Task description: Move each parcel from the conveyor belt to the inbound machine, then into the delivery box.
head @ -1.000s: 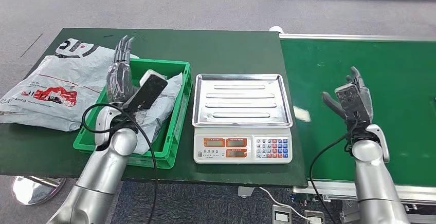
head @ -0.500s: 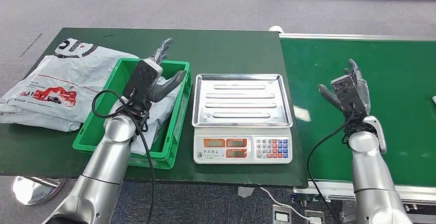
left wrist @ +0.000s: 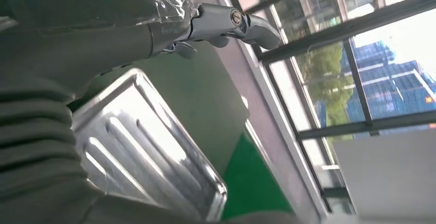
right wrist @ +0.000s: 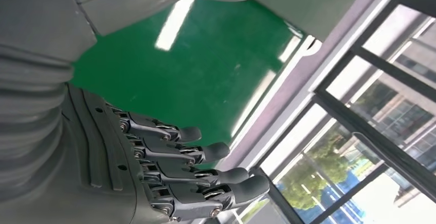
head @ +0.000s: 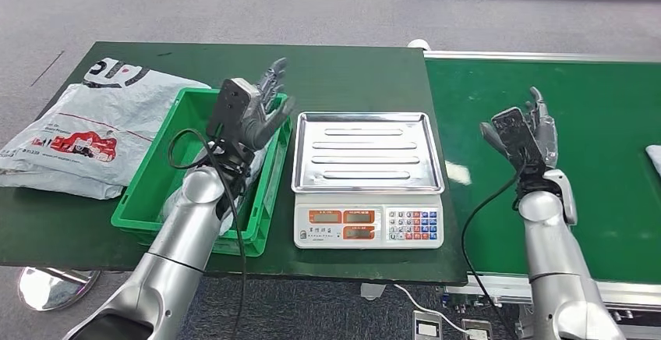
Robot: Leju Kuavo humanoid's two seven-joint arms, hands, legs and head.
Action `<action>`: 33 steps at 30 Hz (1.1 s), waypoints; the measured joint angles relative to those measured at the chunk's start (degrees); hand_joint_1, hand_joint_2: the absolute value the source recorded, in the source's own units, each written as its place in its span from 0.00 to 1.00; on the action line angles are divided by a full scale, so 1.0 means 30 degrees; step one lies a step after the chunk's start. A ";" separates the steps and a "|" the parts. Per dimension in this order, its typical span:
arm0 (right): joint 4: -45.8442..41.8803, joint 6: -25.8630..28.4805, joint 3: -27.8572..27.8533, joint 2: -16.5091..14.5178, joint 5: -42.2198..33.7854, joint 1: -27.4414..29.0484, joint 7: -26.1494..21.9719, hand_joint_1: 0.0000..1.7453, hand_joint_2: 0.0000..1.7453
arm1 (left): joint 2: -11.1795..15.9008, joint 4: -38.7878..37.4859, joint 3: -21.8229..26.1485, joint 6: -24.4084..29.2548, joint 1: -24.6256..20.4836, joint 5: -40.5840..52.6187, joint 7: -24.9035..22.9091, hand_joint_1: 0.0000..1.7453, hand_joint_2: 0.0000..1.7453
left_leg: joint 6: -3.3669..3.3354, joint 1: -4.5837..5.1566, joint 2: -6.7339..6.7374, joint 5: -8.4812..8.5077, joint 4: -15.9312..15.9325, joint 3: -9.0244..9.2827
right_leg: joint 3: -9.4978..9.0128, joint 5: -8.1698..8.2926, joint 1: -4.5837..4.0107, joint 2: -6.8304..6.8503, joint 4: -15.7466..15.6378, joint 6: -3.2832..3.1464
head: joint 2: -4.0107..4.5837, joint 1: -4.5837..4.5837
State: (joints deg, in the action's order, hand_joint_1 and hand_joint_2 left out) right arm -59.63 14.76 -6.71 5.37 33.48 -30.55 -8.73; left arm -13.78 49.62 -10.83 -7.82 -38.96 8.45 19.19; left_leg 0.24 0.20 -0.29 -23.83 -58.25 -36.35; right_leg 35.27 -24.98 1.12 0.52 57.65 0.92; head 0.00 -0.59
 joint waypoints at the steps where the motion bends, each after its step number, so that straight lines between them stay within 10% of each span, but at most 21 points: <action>1: 0.0362 0.0113 0.0000 0.0043 0.0124 -0.0149 -0.0053 0.00 1.00 | -0.0202 -0.0371 -0.0098 0.0024 -0.0065 -0.0245 0.0098 0.00 1.00 | -0.0001 0.0005 0.0002 -0.0001 -0.0001 0.0000 | 0.0000 0.0001 0.0005 -0.0002 0.0000 0.0001 | 0.0000 0.0000; 13: 0.5656 0.1220 0.0000 0.0907 -0.1605 -0.1720 -0.2373 0.00 1.00 | -0.0692 -0.3728 -0.1195 0.1561 -0.0728 -0.2498 0.1297 0.00 1.00 | 0.0000 0.0004 0.0007 0.0000 0.0001 0.0003 | 0.0006 0.0002 0.0001 -0.0015 0.0001 0.0001 | 0.0000 0.0000; 33: 0.0519 -0.3209 0.1530 0.0437 -0.6181 0.1535 -0.2574 0.00 1.00 | -0.0564 -0.5530 -0.2696 0.1489 -0.1090 -0.3504 0.1849 0.00 1.00 | 0.0000 0.0000 -0.0004 0.0000 0.0003 -0.0008 | 0.0005 -0.0005 -0.0001 -0.0002 0.0002 0.0006 | 0.0000 0.0000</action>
State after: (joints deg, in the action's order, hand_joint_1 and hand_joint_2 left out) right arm -58.08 5.14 -2.12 6.68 14.93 -25.94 -16.45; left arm -15.47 33.04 -18.92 -3.36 -42.23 -2.06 24.74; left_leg 0.24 0.20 -0.31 -23.83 -58.24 -36.38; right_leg 35.29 -24.99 1.11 0.51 57.65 0.94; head 0.00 -0.59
